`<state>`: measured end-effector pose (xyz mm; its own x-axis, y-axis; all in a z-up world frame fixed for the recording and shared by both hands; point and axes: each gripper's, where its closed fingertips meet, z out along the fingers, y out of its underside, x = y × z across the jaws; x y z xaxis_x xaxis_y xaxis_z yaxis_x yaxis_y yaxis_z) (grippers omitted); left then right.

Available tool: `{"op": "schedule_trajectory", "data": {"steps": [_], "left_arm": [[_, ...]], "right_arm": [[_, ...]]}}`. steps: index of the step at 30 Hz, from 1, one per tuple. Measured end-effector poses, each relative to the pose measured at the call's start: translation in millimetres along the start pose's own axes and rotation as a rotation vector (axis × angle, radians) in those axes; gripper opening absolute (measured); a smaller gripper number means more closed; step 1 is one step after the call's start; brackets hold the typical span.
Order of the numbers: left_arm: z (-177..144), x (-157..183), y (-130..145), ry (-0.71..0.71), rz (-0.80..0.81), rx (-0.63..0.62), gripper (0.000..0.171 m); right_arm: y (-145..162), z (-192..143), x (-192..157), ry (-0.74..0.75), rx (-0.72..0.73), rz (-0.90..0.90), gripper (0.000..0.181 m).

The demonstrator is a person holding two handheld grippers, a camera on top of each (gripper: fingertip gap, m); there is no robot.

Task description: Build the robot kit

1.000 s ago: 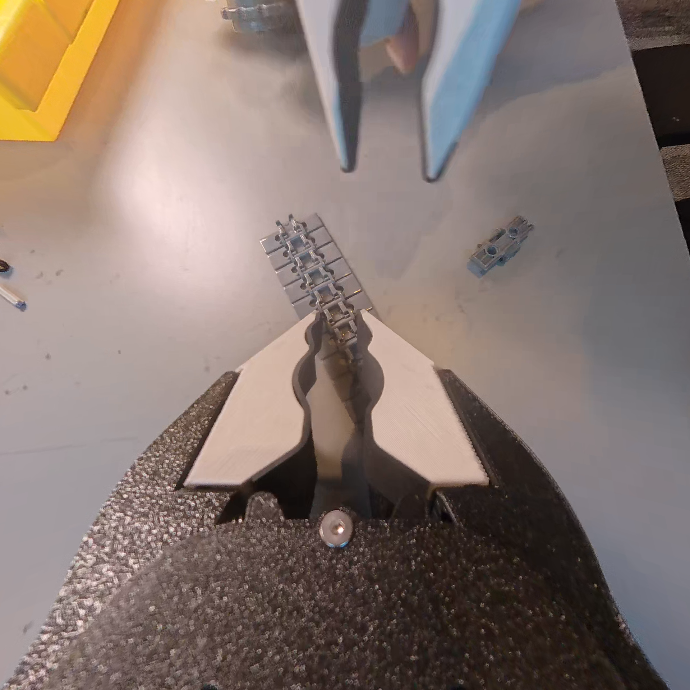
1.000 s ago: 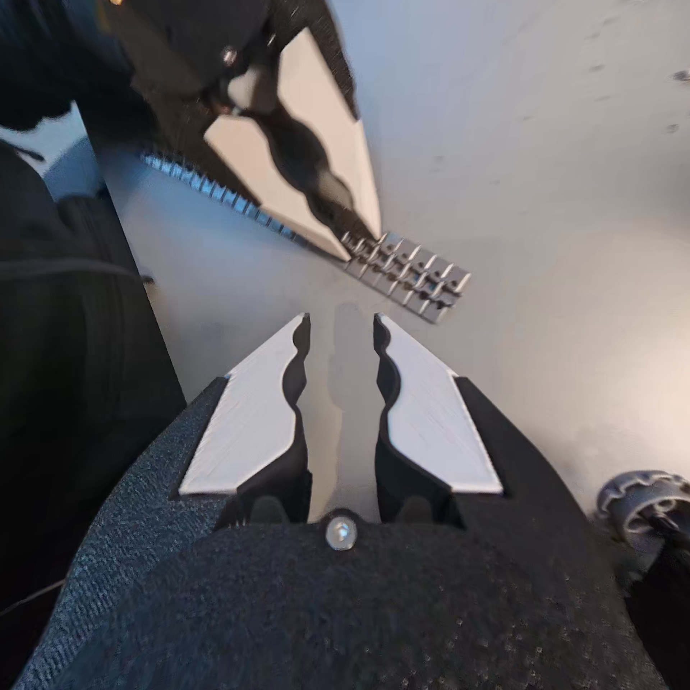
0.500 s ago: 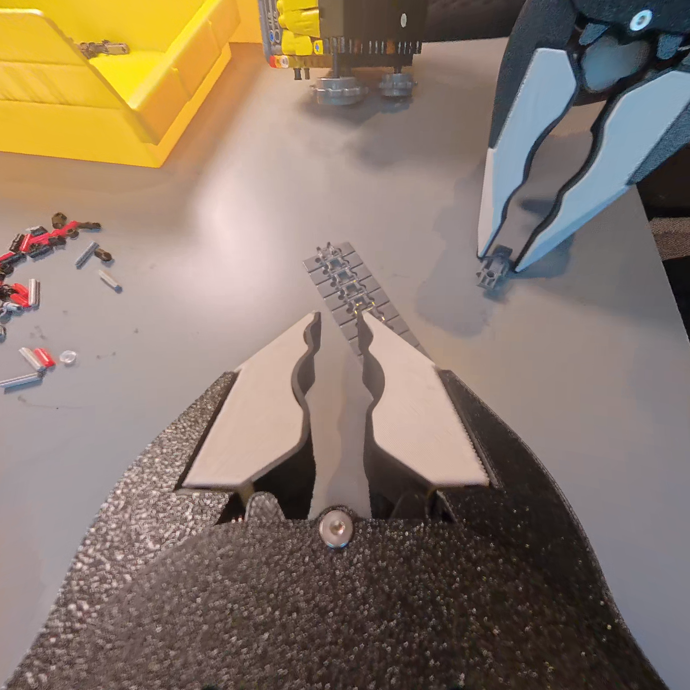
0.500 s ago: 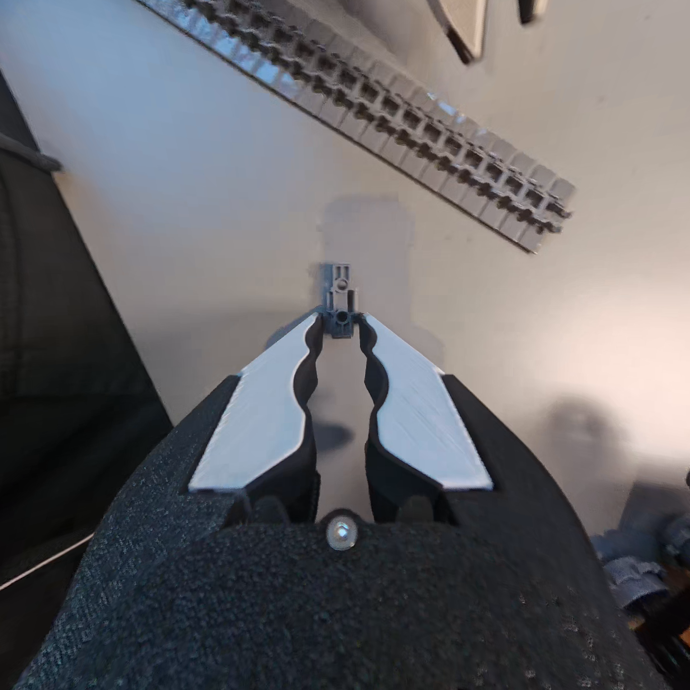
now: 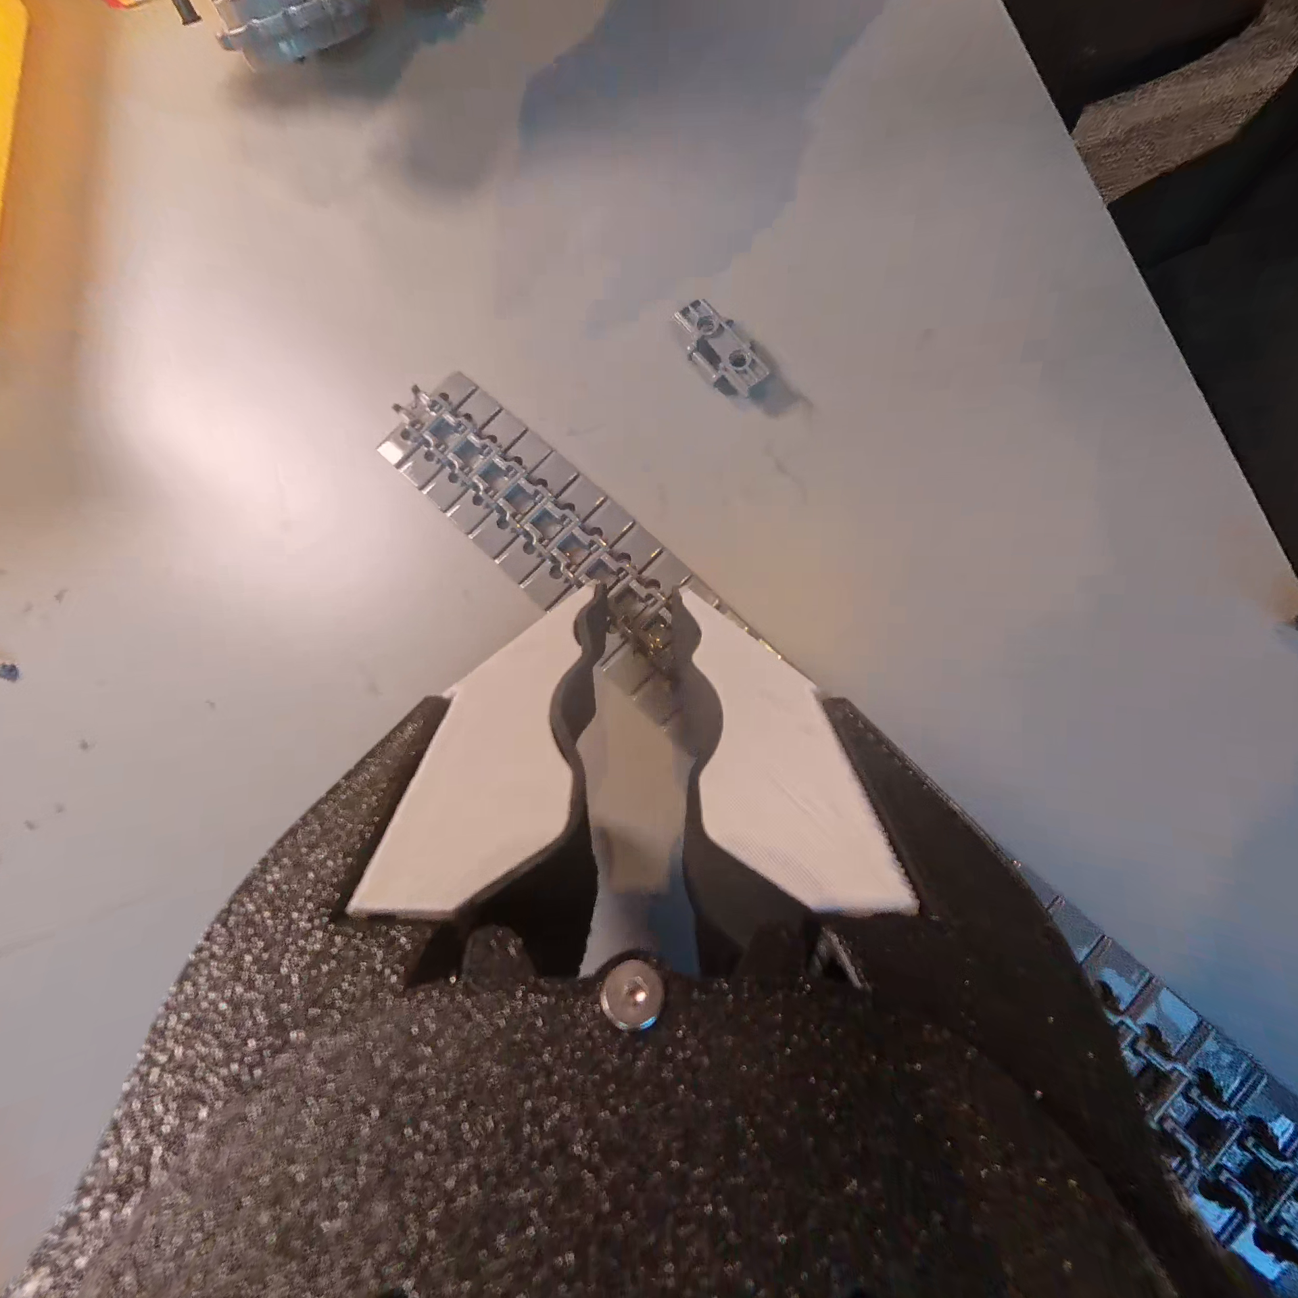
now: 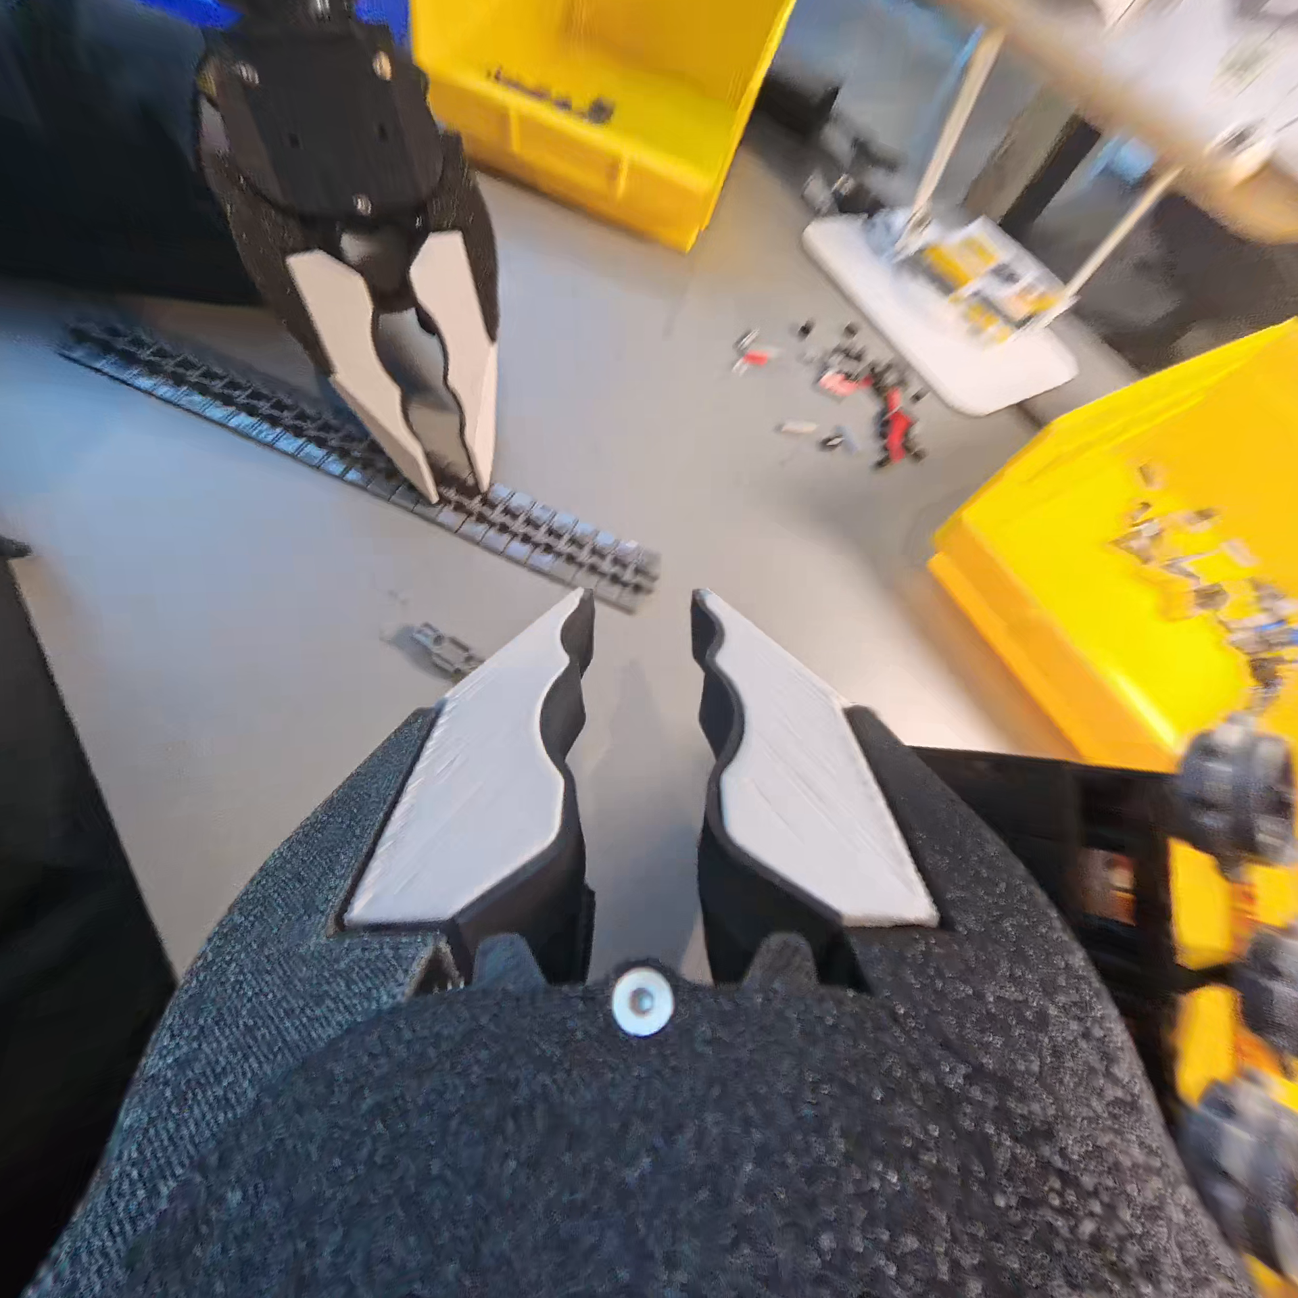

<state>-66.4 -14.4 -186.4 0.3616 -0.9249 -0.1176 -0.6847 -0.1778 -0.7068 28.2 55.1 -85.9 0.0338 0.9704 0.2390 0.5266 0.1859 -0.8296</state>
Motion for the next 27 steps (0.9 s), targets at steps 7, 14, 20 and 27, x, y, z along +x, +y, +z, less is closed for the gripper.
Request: {"op": "schedule_trajectory", "data": {"steps": [7, 14, 20, 27], "left_arm": [[6, -15, -15, -0.006, 0.065, 0.069, 0.015], [-28, -48, -26, -0.164, -0.068, 0.234, 0.02], [-37, -56, -21, -0.205, -0.146, 0.274, 0.02], [-38, -49, -20, -0.185, -0.164, 0.291, 0.019]], "right_arm": [[-10, -69, 82, 0.339, 0.023, -0.094, 0.044], [30, -63, 135, 0.262, -0.172, -0.115, 0.066], [48, -33, 136, 0.04, -0.393, -0.178, 0.051], [33, -29, 120, -0.035, -0.362, -0.23, 0.023]]}}
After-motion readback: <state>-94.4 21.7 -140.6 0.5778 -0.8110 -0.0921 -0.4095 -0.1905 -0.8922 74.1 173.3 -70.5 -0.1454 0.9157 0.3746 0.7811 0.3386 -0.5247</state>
